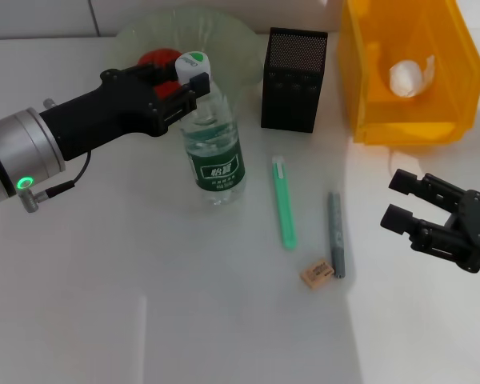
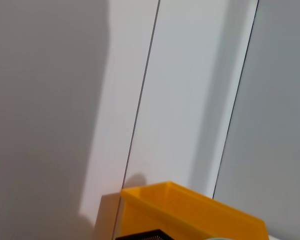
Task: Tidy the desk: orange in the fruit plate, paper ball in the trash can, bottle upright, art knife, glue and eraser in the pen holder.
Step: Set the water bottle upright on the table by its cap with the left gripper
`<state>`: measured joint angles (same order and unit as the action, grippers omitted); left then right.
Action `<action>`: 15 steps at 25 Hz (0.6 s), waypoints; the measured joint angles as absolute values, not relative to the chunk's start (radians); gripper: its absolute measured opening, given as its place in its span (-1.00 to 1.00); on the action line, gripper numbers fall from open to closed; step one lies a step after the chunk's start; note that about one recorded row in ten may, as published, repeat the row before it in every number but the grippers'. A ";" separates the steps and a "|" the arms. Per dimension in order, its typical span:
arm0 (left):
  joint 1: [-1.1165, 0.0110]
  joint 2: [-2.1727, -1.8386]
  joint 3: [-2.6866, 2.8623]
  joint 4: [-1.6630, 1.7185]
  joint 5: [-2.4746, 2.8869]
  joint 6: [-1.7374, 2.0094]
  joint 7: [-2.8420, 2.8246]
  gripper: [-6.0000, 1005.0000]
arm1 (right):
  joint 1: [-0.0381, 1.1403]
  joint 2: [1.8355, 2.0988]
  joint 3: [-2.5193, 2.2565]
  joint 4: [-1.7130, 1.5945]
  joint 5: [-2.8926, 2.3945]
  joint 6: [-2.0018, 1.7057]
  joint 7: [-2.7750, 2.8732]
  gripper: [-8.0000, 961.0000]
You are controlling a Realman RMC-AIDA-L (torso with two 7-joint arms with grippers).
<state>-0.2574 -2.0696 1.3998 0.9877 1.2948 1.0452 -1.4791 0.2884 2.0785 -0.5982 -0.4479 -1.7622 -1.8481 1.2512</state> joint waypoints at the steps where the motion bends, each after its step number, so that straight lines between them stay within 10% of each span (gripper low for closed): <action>1: -0.257 -2.070 1.400 0.988 1.295 1.045 -1.479 -0.13 | 0.288 2.078 -0.598 -0.448 -1.762 -1.847 1.251 0.75; 15: -0.354 -2.077 1.369 0.368 0.713 1.480 -0.642 -0.13 | 0.294 2.078 -0.585 -0.413 -1.762 -1.820 1.243 0.75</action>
